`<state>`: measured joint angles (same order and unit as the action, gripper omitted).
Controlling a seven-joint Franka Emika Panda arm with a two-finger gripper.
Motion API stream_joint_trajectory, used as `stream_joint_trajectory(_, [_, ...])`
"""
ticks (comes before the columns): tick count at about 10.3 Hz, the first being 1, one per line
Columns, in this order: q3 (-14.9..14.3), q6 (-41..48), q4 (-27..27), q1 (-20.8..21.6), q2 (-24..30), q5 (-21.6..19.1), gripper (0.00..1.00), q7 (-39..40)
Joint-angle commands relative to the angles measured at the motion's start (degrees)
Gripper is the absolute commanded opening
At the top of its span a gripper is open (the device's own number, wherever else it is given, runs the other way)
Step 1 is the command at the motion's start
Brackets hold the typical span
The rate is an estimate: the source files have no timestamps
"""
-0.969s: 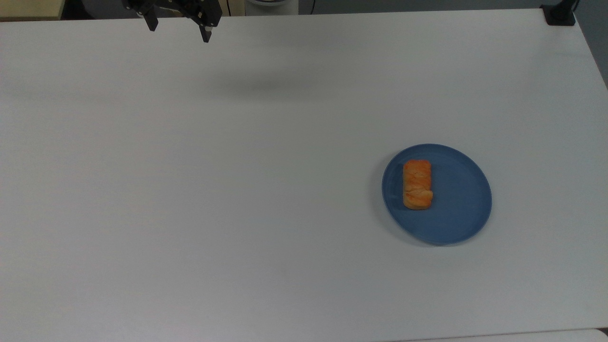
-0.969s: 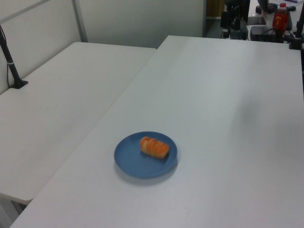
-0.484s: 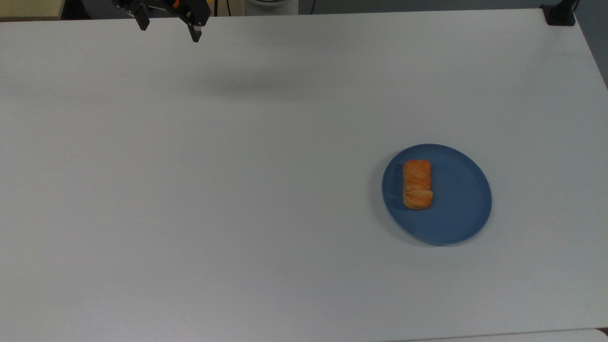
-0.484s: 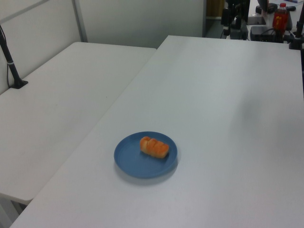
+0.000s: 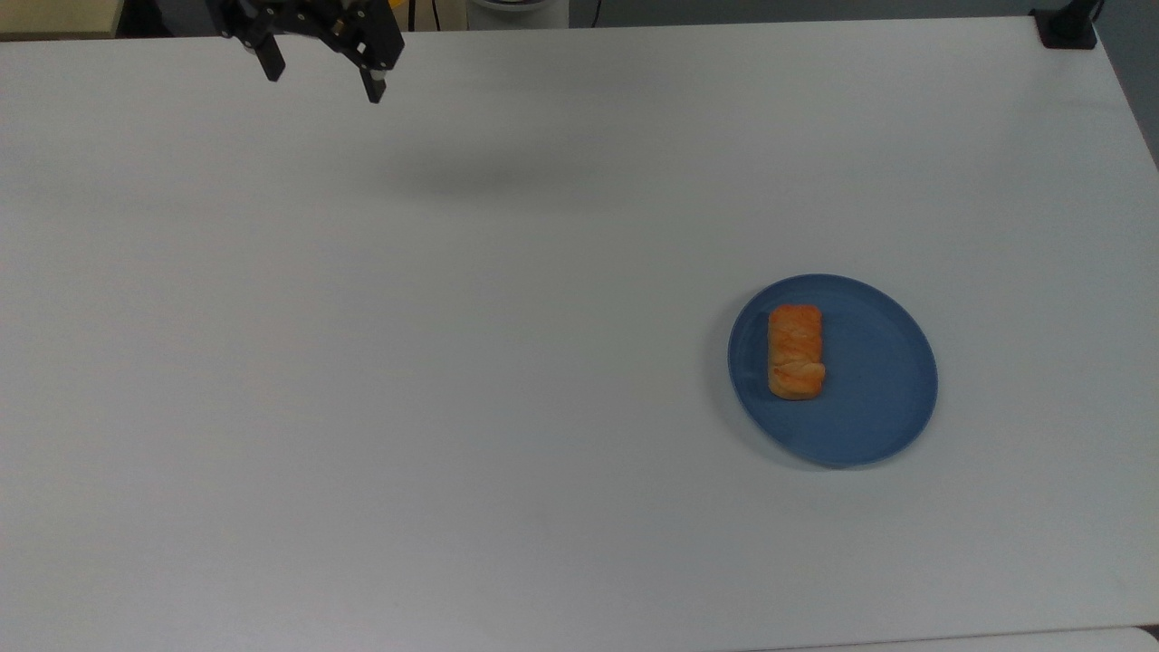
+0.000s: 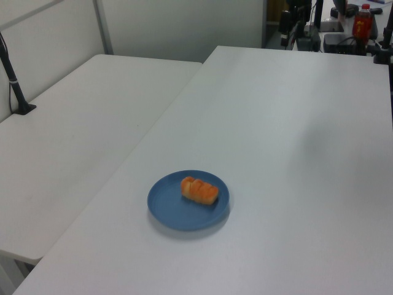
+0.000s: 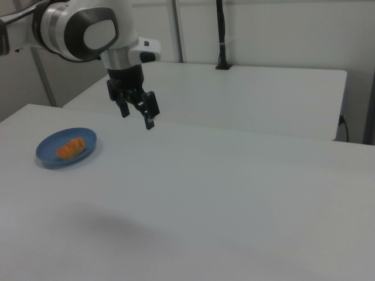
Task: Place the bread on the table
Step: 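Move the open gripper over the orange bread roll on the blue plate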
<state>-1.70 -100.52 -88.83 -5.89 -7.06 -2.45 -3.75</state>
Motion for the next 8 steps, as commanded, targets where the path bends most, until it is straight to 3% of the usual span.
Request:
stream_joint_trajectory(1, [0.2,-2.1,3.1,5.7,-3.2,-2.9,1.00,-7.2])
stream_joint_trajectory(5, [0.2,-11.7,5.7,19.2,-10.5,-2.5,1.00,-23.5])
stream_joint_trajectory(8, [0.0,-15.0,9.2,26.9,-17.4,-2.1,1.00,-29.5])
